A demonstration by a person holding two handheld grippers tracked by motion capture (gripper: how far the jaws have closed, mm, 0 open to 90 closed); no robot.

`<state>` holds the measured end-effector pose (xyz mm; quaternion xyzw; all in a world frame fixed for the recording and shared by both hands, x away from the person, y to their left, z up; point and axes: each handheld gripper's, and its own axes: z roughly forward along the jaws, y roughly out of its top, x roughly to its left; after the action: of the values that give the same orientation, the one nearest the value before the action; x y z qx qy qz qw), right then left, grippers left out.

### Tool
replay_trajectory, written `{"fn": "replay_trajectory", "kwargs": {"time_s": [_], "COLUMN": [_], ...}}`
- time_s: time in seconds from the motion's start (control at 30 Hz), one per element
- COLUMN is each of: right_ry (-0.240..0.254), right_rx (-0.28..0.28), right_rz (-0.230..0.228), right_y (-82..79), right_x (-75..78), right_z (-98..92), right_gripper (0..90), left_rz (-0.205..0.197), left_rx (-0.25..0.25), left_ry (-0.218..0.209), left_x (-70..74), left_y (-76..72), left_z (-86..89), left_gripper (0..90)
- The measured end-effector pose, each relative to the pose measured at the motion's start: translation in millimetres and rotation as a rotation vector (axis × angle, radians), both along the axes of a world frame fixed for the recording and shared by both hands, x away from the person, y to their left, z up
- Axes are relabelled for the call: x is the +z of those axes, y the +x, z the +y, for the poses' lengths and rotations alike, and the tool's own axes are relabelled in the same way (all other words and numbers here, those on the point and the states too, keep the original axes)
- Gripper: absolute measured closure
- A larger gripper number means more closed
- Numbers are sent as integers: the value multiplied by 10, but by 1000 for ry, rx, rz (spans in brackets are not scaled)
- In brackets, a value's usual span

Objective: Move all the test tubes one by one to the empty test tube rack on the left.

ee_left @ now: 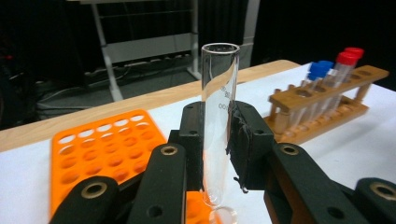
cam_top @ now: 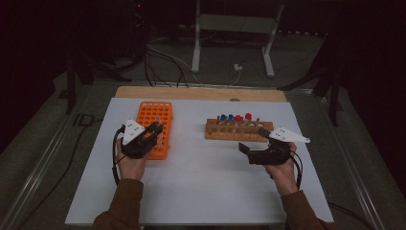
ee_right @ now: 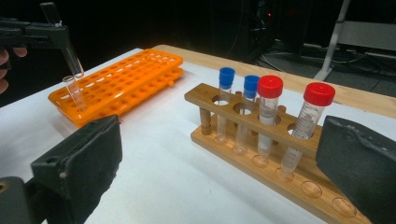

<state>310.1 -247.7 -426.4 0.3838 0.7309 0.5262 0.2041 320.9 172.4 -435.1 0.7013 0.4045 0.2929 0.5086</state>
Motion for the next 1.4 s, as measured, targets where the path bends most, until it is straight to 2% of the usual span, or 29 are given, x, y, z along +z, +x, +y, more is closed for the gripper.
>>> {"fn": "replay_trajectory", "kwargs": {"time_s": [0.2,0.27,0.7,0.87,1.13,1.27,1.4], "right_ry": [-3,-4,-8,-5,-2,-1,-3], "right_rx": [2,3,3,2,0,1,0], "right_rz": [-1,-1,-2,-2,-5,-5,-5], "right_y": [-9,-11,-10,-13,-18,-19,-18], "right_x": [2,0,-13,-9,-8,-9,-13], "right_z": [2,4,2,-7,-33,-31,-22], "right_gripper": [10,10,10,10,10,11,11], "left_rz": [15,23,91,114,164,172,174], "left_rx": [26,31,31,17,4,2,3], "left_ry": [16,7,28,62,144,159,156], "left_x": [-69,-114,-409,-458,-527,-541,-558], "left_y": [-39,-61,-155,-168,-168,-166,-171], "left_z": [103,124,186,178,128,115,124], "left_gripper": [757,757,757,757,763,764,765]}}
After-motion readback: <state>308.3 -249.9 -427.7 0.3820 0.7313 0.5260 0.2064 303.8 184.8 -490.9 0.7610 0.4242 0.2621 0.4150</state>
